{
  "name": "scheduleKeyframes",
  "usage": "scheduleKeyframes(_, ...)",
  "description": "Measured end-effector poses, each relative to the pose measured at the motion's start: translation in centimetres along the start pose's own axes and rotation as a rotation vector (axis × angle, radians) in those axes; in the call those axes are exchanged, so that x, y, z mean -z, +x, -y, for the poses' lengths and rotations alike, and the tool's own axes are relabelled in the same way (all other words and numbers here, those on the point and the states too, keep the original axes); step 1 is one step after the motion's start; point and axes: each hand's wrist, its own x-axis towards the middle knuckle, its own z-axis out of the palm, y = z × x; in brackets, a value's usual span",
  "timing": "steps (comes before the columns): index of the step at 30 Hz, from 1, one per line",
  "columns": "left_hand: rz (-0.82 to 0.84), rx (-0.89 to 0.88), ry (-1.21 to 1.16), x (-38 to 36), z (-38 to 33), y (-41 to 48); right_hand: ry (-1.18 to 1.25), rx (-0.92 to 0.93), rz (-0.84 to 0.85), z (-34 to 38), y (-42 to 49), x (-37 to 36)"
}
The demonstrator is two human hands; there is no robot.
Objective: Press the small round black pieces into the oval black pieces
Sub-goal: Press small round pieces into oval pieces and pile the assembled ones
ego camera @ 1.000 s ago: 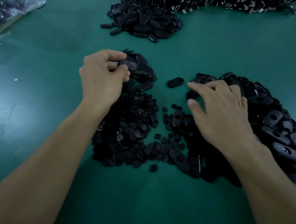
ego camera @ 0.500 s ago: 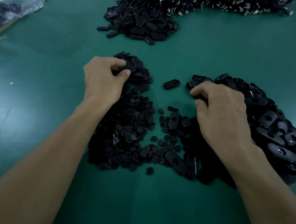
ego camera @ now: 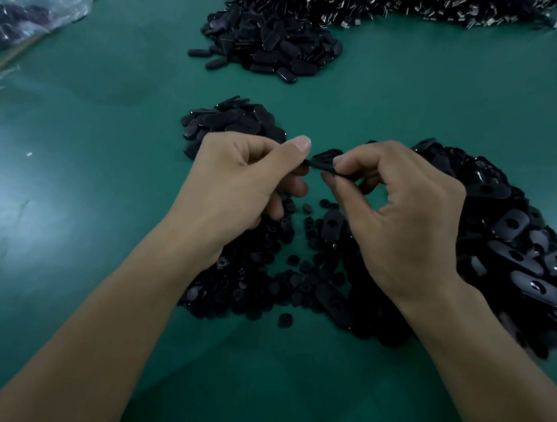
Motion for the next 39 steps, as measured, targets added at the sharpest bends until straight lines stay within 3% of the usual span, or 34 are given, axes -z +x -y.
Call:
scheduleKeyframes(5,0.088,0.153,-0.257,0.2,0.4,-0.7,0.042,0.045,0.009,0.3,-0.1,-0.2)
scheduleKeyframes(9,0.061,0.125,-0.341,0.4,0.8,-1.0,0.031,0.031,0.039,0.5,-0.3,-0.4)
scheduleKeyframes(13,-0.070,0.077,-0.372,1.0,1.4,-0.5,-0.029,-0.112,0.199,0.8,-0.3,-0.2)
scheduleKeyframes(20,-0.153,-0.091,-0.356,1.9,1.8,-0.1,-0.246,-0.068,0.688,1.8,-0.1,-0.3)
scheduleKeyframes(22,-0.158,-0.105,-0.308,1.7,1.9,-0.1,-0.278,-0.056,0.750,1.8,-0.1,-0.4)
scheduleKeyframes(39,-0.159,-0.118,-0.288,0.9,2.1,-0.2,-0.138,-0.082,0.674,2.1,-0.3,-0.5)
